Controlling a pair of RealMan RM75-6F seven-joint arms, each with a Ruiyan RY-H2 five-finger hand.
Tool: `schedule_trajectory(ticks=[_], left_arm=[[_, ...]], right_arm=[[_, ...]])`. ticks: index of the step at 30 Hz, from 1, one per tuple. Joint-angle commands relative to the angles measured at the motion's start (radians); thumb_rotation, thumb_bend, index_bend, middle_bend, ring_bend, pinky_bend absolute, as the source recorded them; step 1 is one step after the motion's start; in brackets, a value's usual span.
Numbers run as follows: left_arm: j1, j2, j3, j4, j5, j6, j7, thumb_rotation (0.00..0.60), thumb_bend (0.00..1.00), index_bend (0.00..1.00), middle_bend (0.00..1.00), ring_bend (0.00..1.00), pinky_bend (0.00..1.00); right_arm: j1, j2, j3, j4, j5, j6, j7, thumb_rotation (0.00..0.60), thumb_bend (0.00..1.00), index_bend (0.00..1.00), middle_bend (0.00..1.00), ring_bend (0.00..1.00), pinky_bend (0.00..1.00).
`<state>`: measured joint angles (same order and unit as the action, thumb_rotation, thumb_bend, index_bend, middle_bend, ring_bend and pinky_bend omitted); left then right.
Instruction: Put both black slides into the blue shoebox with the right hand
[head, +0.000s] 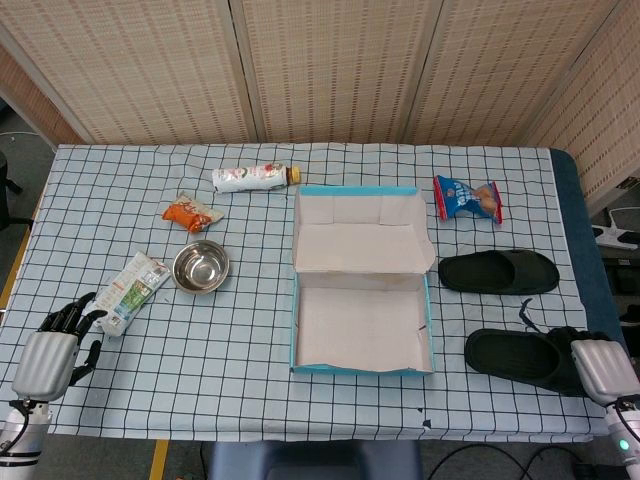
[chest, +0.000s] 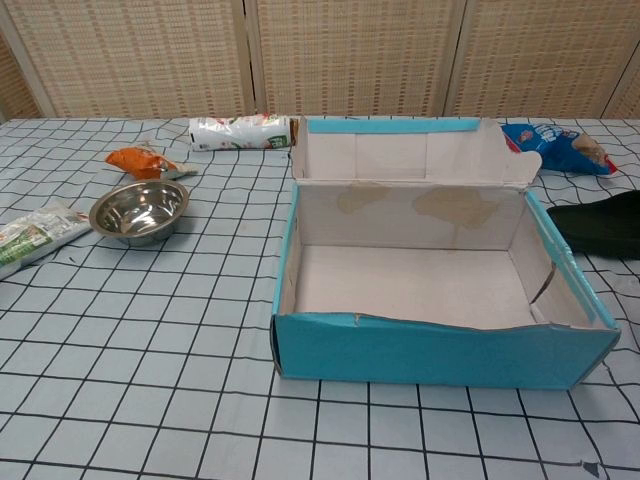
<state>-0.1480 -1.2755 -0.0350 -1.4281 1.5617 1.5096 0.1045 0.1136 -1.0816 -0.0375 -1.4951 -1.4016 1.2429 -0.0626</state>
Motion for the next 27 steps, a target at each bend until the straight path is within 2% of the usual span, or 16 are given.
schedule_trajectory(ticks=[1,5,9,13,18,20,21,27], left_arm=[[0.0,0.001,-0.001,-0.001,0.0,0.002,-0.004,0.6,0.5,0.27,0.09,0.17,0.28],[0.001,0.002,-0.002,-0.001,-0.001,0.002,-0.007,0.6,0.5,0.27,0.09,0.17,0.28],[0.001,0.003,0.0,-0.001,0.001,0.002,-0.006,0.6,0.5,0.27,0.09,0.17,0.28],[0.0,0.003,-0.001,-0.003,0.0,0.001,-0.007,0.6,0.5,0.27,0.09,0.17,0.28],[0.0,0.002,-0.001,0.0,-0.001,0.0,-0.002,0.6,0.5,0.27,0.09,0.17,0.28],[0.0,0.001,-0.003,-0.001,-0.004,-0.001,-0.001,0.6,0.5,0.27,0.09,0.17,0.28],[0.0,0.002,-0.002,-0.001,-0.005,-0.005,-0.001,0.6,0.5,0.27,0.09,0.17,0.28],[-0.002,0.002,0.002,-0.001,-0.004,-0.01,0.003,0.6,0.5,0.27,0.09,0.17,0.28]], right_arm=[[-0.028,0.067,0.036,-0.106,0.004,0.099,-0.099,0.6,0.0,0.53,0.54,0.38,0.31],[-0.043,0.102,0.085,-0.199,0.03,0.196,-0.203,0.6,0.0,0.53,0.55,0.38,0.31],[-0.026,0.132,0.115,-0.28,0.039,0.208,-0.252,0.6,0.0,0.53,0.55,0.38,0.31],[0.028,0.14,0.141,-0.33,0.003,0.163,-0.232,0.6,0.0,0.54,0.56,0.39,0.32],[0.057,0.123,0.156,-0.335,-0.023,0.151,-0.222,0.6,0.0,0.55,0.57,0.4,0.32],[0.094,0.094,0.17,-0.346,-0.062,0.135,-0.216,0.6,0.0,0.55,0.57,0.4,0.32],[0.144,0.069,0.179,-0.377,-0.102,0.091,-0.227,0.6,0.0,0.55,0.57,0.4,0.32],[0.282,-0.031,0.237,-0.46,0.008,-0.06,-0.388,0.6,0.0,0.56,0.57,0.41,0.32]])
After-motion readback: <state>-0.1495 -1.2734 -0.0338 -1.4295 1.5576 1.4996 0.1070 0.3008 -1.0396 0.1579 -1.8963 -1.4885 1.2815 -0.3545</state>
